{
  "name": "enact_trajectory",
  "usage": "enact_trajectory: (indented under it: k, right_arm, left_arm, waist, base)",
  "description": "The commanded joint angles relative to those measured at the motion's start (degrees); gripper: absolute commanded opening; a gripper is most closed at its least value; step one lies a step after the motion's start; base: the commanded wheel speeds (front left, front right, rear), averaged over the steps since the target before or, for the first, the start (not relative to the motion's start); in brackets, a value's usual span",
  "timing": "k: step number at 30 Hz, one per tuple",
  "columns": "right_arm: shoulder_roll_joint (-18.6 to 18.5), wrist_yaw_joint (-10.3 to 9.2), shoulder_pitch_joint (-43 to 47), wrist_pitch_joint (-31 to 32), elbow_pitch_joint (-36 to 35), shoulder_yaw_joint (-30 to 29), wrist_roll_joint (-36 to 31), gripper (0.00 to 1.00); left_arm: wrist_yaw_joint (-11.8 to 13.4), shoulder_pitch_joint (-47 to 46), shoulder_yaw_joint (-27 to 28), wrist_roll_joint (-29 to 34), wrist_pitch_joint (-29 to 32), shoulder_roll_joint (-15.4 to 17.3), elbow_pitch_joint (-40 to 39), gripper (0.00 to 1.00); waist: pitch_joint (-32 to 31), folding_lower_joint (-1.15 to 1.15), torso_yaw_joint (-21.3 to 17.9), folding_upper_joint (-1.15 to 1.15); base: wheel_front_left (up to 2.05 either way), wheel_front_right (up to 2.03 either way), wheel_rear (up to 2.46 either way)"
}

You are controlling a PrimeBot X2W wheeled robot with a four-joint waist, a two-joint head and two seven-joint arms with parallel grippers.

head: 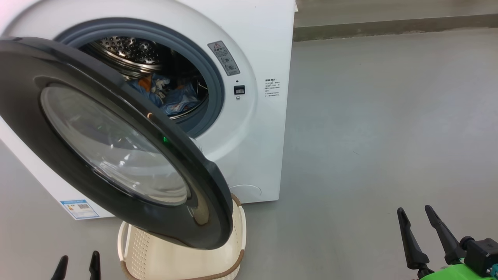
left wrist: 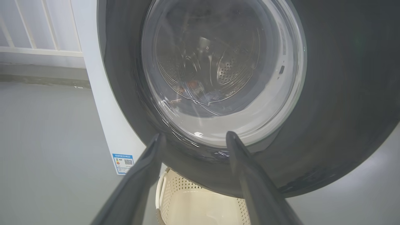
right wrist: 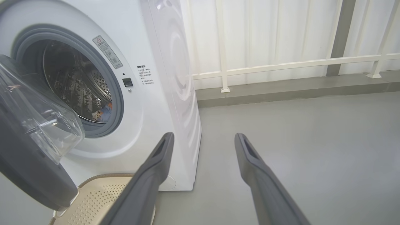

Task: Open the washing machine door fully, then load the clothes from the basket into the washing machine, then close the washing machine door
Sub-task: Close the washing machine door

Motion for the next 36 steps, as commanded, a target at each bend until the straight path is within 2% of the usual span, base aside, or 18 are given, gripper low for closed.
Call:
enact_trajectory:
  k: [1, 7, 34, 35, 36]
  right_arm:
    - [-1.39, 0.43, -1.79, -0.29, -1.20, 0.79, 0.62, 1.00]
    - [-1.46, 0.43, -1.84, -0.29, -1.39, 0.58, 0.52, 1.00]
    - [-1.06, 0.43, -2.50, -0.29, -2.22, 0.69, 0.36, 1.00]
    - [-0.99, 0.43, -2.56, -0.29, -2.32, 0.81, 0.45, 0.50]
    - [-0.91, 0.43, -2.67, -0.29, -2.48, 0.96, 0.59, 0.36]
  left_arm:
    - [0.03, -1.13, 2.89, 1.15, -0.61, 0.48, -1.80, 1.00]
    - [0.03, -1.07, 5.32, 3.26, -0.61, -1.23, -3.00, 1.00]
    - [0.03, -1.97, 4.25, 4.19, -0.61, -1.68, -3.37, 1.00]
    - [0.03, -1.98, 4.22, 4.21, -0.61, -1.73, -3.38, 1.00]
    - [0.03, -1.98, 4.17, 4.22, -0.61, -1.78, -3.38, 1.00]
  waist:
    - [0.08, 0.00, 0.04, 0.00]
    - [0.23, 0.00, 0.19, 0.00]
    - [0.46, 0.00, 2.12, 0.00]
    - [0.46, 0.00, 2.24, 0.00]
    - [0.47, 0.00, 2.37, 0.00]
  base:
    - [0.00, 0.00, 0.00]
    - [0.00, 0.00, 0.00]
    - [0.00, 0.00, 0.00]
    - [0.00, 0.00, 0.00]
    - [0.00, 0.00, 0.00]
